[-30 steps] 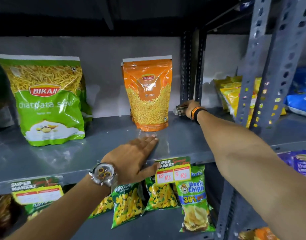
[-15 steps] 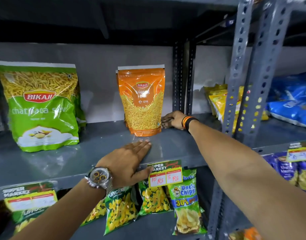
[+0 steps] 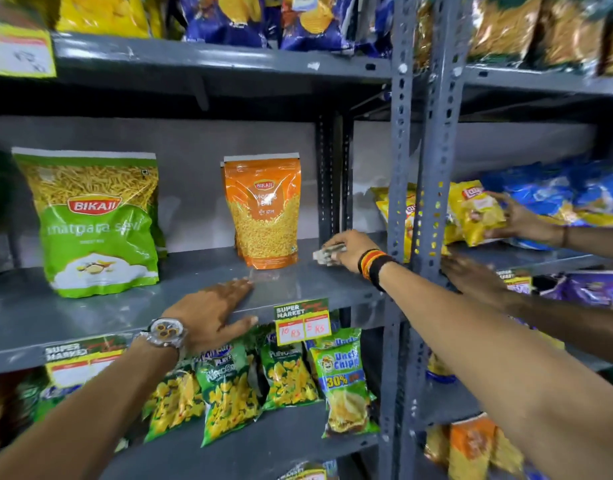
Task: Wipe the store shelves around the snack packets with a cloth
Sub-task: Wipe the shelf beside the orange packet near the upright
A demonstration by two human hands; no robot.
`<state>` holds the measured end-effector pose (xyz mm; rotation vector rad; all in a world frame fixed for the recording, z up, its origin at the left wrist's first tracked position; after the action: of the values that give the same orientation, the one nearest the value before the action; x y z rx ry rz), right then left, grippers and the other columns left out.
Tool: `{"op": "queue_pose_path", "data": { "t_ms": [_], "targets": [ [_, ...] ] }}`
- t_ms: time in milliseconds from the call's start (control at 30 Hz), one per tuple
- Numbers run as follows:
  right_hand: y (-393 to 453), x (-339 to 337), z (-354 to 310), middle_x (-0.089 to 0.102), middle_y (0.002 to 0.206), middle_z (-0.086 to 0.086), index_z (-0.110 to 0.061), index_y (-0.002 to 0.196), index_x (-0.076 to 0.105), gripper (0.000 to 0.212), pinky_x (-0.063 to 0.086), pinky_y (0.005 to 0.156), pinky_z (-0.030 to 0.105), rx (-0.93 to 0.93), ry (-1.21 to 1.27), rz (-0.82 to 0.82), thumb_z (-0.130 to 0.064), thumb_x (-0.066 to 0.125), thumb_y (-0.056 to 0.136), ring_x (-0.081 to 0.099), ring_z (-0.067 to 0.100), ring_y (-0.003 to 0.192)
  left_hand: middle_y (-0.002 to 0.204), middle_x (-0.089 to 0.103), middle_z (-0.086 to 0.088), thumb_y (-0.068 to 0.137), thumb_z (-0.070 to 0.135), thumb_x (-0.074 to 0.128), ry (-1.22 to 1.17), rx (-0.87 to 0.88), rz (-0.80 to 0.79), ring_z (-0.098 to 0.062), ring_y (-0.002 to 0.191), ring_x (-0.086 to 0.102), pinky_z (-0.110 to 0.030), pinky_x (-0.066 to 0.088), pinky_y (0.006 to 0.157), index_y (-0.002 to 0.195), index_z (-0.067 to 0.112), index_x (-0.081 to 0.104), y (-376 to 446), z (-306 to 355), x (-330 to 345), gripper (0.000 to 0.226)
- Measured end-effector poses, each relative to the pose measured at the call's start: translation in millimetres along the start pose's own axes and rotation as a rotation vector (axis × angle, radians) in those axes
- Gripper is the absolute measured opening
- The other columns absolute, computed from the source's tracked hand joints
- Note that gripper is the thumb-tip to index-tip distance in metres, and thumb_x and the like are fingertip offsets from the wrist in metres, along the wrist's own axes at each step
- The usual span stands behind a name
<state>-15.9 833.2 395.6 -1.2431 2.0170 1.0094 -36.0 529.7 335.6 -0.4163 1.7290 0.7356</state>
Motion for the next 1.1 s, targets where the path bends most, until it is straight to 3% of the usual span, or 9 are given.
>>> {"op": "queue_pose_path", "data": {
  "t_ms": [100,233,400,567,667,733,833,967,1100],
  "targets": [
    [-9.6,6.1,12.3,0.07,0.113,0.012,-0.01,0.104,0.072,0.019,0.053,0.094,0.038,0.109,-0.075,0.016,-0.009,0.061,0.088,0.064,0.031,0.105,0.167,0.028,0.0,0.074,0.093,-0.005,0.014,-0.068,-0.001,-0.019,0.149,0.036,-0.037,0.033,0.12,0.162,0.026,0.013,-15.7,-20.3,-0.5,0.112],
    [-40.7,29.4,-15.6,0.068,0.12,0.004,-0.033,0.112,0.068,0.029,0.051,0.097,0.043,0.012,-0.238,0.086,-0.023,0.058,0.087,0.062,0.03,0.111,0.167,0.027,0.0,0.074,0.092,-0.004,0.007,-0.1,-0.008,-0.018,0.15,0.034,-0.035,0.031,0.12,0.162,0.024,0.014,-24.0,-26.3,2.1,0.112],
    [-43.9,34.4,-44.2,0.07,0.117,-0.001,-0.032,0.109,0.071,0.026,0.05,0.08,0.026,-0.14,0.003,-0.046,-0.019,0.063,0.088,0.064,0.015,0.088,0.165,0.033,-0.002,0.084,0.082,0.013,-0.003,-0.092,0.025,-0.02,0.148,0.036,-0.036,0.034,0.118,0.161,0.021,0.021,-21.9,-24.7,0.8,0.098],
    [-21.4,25.1,-12.8,0.068,0.122,0.002,-0.036,0.11,0.066,0.025,0.049,0.099,0.045,0.025,-0.224,-0.009,-0.032,0.058,0.086,0.062,0.029,0.112,0.165,0.032,-0.002,0.079,0.09,0.001,0.005,-0.103,0.017,-0.021,0.149,0.034,-0.038,0.032,0.12,0.161,0.021,0.021,-22.1,-25.1,2.4,0.109],
    [-51.8,41.8,-40.3,0.066,0.123,0.001,-0.039,0.115,0.065,0.028,0.045,0.102,0.046,-0.116,-0.176,0.0,-0.033,0.06,0.088,0.06,0.027,0.114,0.166,0.031,-0.001,0.081,0.088,0.004,0.003,-0.104,0.027,-0.02,0.149,0.034,-0.036,0.03,0.12,0.161,0.022,0.021,-23.9,-24.7,2.3,0.106],
    [-73.7,55.9,-62.9,0.065,0.124,0.001,-0.035,0.117,0.066,0.029,0.047,0.095,0.037,-0.256,-0.059,-0.108,-0.027,0.062,0.09,0.06,0.023,0.112,0.165,0.032,-0.002,0.085,0.082,0.013,0.008,-0.092,0.037,-0.02,0.149,0.035,-0.034,0.029,0.119,0.161,0.021,0.023,-24.3,-23.6,1.5,0.098],
    [-73.2,51.7,-73.9,0.068,0.117,-0.006,-0.032,0.116,0.069,0.029,0.05,0.074,0.025,-0.299,0.034,-0.201,-0.022,0.064,0.089,0.064,0.011,0.087,0.165,0.033,-0.003,0.086,0.079,0.016,0.004,-0.086,0.036,-0.021,0.148,0.037,-0.034,0.03,0.118,0.16,0.018,0.025,-24.1,-21.8,-0.2,0.096],
    [-37.4,33.2,-42.9,0.067,0.125,-0.007,-0.041,0.11,0.068,0.029,0.043,0.104,0.046,-0.164,-0.101,-0.062,-0.028,0.064,0.086,0.06,0.022,0.115,0.165,0.032,-0.002,0.082,0.087,0.007,0.015,-0.097,0.026,-0.02,0.148,0.036,-0.035,0.031,0.119,0.161,0.02,0.023,-25.2,-20.3,-1.6,0.105],
    [-61.0,44.2,-45.8,0.062,0.113,-0.004,-0.041,0.114,0.065,0.027,0.047,0.096,0.041,-0.284,-0.067,-0.15,-0.028,0.062,0.09,0.059,0.02,0.101,0.166,0.03,0.0,0.081,0.088,0.003,0.022,-0.101,0.025,-0.018,0.149,0.034,-0.035,0.029,0.119,0.161,0.022,0.021,-26.0,-20.2,-0.5,0.106]
  ]
}}
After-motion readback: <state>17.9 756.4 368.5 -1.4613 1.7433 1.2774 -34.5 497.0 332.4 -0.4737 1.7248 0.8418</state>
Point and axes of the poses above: each hand's wrist, its own y-axis towards the middle knuckle, its own x-axis out of the palm, z = x × y, the point moved 5 cm from there along y, towards the middle knuckle
